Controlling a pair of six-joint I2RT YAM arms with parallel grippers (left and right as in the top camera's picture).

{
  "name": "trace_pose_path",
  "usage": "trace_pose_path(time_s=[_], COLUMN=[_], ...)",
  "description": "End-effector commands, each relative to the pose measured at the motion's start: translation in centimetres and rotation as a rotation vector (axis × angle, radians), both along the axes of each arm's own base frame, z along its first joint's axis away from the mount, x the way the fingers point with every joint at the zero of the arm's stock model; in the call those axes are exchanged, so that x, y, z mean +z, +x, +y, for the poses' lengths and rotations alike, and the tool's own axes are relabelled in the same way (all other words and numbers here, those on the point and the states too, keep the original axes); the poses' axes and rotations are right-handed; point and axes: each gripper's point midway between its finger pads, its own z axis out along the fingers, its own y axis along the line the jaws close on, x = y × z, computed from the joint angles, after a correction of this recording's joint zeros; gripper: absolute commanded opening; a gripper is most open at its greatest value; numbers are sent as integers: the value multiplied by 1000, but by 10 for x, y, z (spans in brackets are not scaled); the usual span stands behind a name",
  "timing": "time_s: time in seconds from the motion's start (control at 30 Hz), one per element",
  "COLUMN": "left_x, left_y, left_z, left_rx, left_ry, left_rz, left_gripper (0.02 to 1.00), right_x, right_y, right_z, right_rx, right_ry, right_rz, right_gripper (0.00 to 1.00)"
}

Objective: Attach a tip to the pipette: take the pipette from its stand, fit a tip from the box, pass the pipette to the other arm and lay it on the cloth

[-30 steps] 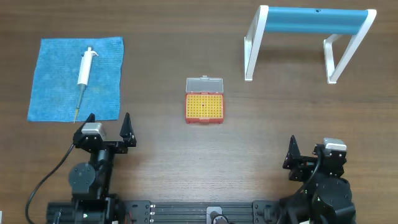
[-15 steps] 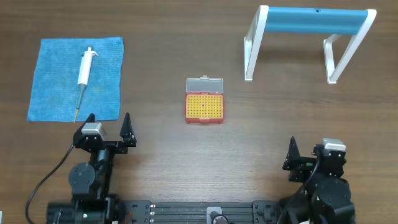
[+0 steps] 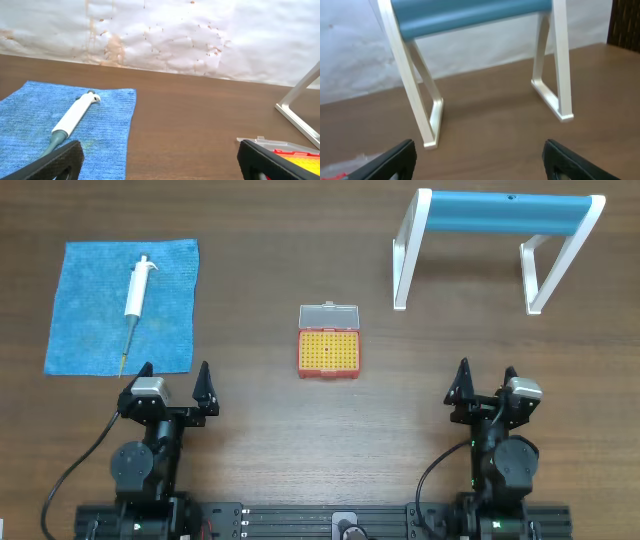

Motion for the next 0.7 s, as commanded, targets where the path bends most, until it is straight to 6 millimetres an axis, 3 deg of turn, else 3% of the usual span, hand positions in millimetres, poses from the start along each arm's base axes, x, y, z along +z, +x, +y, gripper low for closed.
trace_pose_path(time_s=[0.03, 0.17, 0.7], left_x=[0, 0, 0], left_y=[0, 0, 0], left_z=[-2, -2, -2], left_rx=[-11, -11, -11], left_ry=[1, 1, 1], left_rz=[-3, -3, -3], left_gripper=[996, 996, 996], right_x=[-16, -16, -16], right_y=[1, 0, 1], right_z=[9, 9, 9], right_rx=[64, 75, 75], right_ry=[-20, -124, -124], right_rz=[40, 48, 47], right_gripper=[814, 814, 814])
